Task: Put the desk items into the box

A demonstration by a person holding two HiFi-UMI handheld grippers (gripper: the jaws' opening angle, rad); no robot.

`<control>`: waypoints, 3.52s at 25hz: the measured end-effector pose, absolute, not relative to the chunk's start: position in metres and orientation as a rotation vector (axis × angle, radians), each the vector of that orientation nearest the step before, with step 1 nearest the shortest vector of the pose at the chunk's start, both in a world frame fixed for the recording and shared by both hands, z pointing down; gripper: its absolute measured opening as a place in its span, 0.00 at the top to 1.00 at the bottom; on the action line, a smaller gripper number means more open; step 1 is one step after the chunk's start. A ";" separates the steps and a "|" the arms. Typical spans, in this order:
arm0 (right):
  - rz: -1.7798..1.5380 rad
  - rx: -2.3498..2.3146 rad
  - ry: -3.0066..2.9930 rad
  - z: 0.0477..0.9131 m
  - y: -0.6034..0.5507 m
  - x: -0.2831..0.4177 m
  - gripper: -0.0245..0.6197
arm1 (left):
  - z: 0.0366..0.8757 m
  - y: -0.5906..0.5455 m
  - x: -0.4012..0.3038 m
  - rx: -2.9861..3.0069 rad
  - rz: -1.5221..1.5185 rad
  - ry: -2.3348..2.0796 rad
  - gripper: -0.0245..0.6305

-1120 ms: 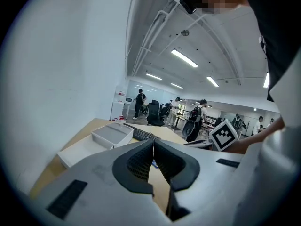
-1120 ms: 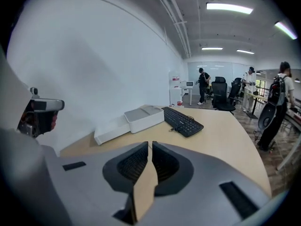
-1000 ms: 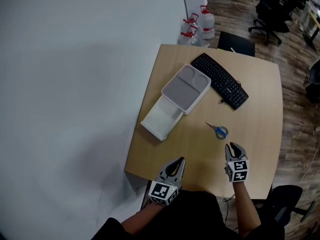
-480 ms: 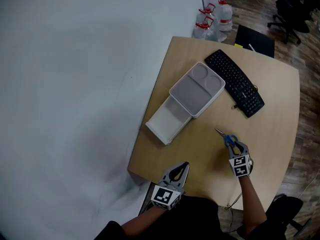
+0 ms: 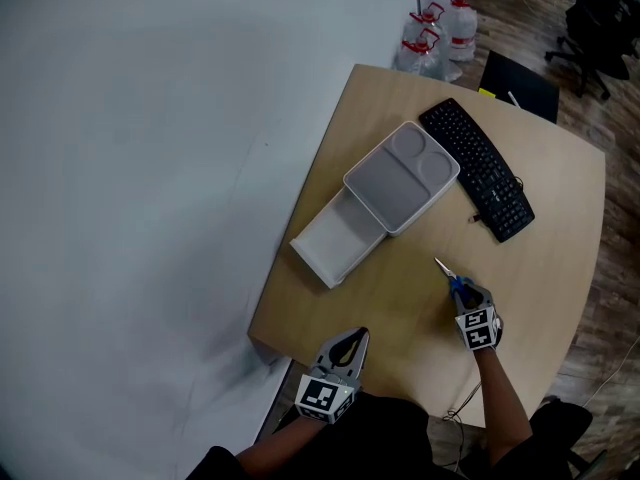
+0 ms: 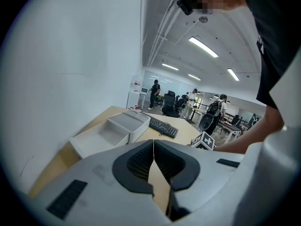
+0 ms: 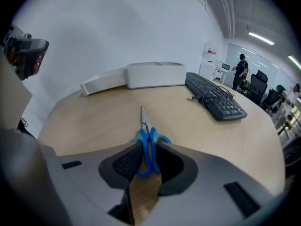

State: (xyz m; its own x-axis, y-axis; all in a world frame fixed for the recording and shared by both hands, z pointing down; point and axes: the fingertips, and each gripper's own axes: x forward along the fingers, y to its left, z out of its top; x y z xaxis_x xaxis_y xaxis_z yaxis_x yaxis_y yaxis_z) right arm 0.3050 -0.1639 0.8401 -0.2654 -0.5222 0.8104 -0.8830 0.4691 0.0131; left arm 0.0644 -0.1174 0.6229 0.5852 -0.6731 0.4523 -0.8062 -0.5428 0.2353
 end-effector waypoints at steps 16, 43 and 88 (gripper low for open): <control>0.658 1.360 -1.831 0.818 -0.160 0.306 0.74 | 0.618 -0.124 0.033 2.394 0.418 -1.160 0.94; 0.615 1.420 -1.987 0.735 -0.198 0.144 0.74 | 0.594 -0.141 -0.075 2.374 0.334 -1.231 0.94; 0.542 1.032 -2.006 0.800 -0.262 -0.023 0.73 | 0.589 -0.124 -0.186 2.234 0.313 -1.505 0.94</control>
State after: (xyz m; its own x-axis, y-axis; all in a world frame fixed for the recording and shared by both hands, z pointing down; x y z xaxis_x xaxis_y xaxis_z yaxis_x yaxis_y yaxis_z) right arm -0.0229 -0.2618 0.8004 -0.3484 -0.4754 0.8078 -0.8178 0.5754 -0.0141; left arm -0.1860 -0.1244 0.5892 0.3863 -0.8250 0.4126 -0.9210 -0.3210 0.2207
